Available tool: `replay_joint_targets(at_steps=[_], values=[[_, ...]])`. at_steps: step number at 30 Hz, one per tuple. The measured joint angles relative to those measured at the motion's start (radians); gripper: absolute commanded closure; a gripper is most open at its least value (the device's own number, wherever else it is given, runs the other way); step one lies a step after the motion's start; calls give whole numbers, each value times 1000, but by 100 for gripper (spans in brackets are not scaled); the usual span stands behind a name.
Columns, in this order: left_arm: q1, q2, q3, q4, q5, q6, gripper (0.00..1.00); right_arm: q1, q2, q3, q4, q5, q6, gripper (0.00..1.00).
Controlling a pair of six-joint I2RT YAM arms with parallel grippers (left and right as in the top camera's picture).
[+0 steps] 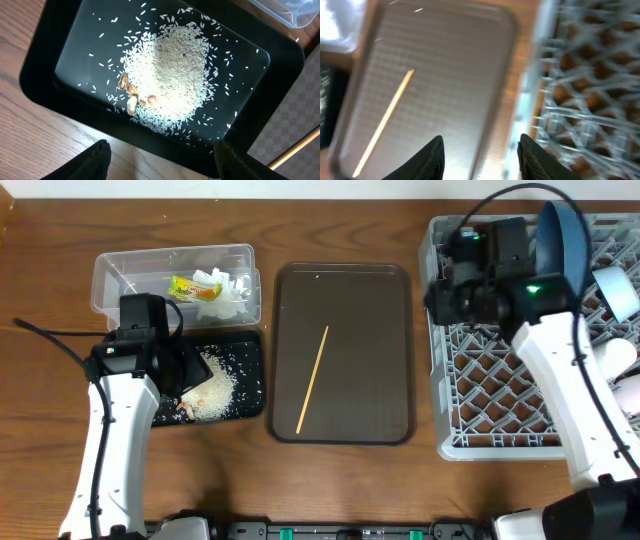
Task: Sort waste into correct bins and load items into the dishwasher rack
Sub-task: 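Reach the right gripper to the second chopstick and grasp it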
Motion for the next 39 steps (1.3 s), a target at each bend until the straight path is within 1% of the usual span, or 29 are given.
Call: replay_joint_targets(at_steps=[2,8,14,18,23,28,29,32,33,35,39], values=[[0,0,0,0,0,0,30,43,19,0,10,-18,16,43],[0,0,0,0,0,0,30,212,124,0,73,-42,67,40],[0,0,0,0,0,0,30,366,256,0,145,-38,142,40],[0,0,0,0,0,0,30,452,350,0,171,22,215,41],[0,0,0,0,0,0,30,514,438,0,178,74,299,42],[0,0,0,0,0,0,30,542,496,0,188,101,353,43],[0,0,0,0,0,0,30,546,502,0,191,110,360,44],[0,0,0,0,0,0,30,557,505,0,193,143,379,59],[0,0,0,0,0,0,30,559,505,0,182,161,394,62],[0,0,0,0,0,0,30,563,505,0,155,189,407,64],[0,0,0,0,1,0,30,562,505,0,81,258,434,65]])
